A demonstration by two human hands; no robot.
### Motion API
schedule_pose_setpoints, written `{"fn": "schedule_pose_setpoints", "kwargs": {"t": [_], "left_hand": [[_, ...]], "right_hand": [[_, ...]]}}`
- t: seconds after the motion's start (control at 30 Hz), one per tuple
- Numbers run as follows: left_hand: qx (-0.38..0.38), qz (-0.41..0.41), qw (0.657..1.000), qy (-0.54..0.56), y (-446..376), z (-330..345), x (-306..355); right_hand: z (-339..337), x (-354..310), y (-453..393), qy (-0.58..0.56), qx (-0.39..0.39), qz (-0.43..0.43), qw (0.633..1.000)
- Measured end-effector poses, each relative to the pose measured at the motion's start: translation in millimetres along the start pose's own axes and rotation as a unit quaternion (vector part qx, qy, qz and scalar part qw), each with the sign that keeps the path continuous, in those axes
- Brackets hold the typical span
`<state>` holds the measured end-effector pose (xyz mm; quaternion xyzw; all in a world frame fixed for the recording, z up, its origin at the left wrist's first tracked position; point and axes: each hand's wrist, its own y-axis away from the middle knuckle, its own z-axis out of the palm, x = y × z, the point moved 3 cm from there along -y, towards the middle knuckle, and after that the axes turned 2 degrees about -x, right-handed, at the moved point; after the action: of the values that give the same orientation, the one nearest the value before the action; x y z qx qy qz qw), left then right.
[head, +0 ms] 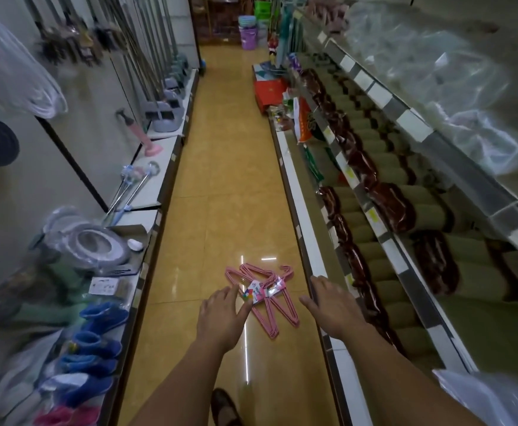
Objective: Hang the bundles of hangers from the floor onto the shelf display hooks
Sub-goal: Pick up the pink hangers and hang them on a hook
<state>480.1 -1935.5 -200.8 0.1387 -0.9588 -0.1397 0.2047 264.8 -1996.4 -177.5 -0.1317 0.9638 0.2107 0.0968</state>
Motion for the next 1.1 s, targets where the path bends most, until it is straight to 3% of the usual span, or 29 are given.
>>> {"fn": "schedule_pose_setpoints", "kwargs": {"t": [0.3, 0.5, 1.1], "left_hand": [[-0.032, -0.013, 0.999, -0.020, -133.9, 11.1, -36.1], [-0.066, -0.009, 0.997, -0.026, -212.0, 71.7, -52.7], [-0.145, 0.014, 0.988, -0.045, -433.7, 412.9, -156.0]], "right_hand": [[11.9, -18.7, -129.9, -0.050, -0.013, 0.021, 0.998], [60.6, 1.9, -217.3, -0.058, -0.037, 0.029, 0.997], [404.0, 105.8, -463.5, -0.014, -0.103, 0.059, 0.993]]}}
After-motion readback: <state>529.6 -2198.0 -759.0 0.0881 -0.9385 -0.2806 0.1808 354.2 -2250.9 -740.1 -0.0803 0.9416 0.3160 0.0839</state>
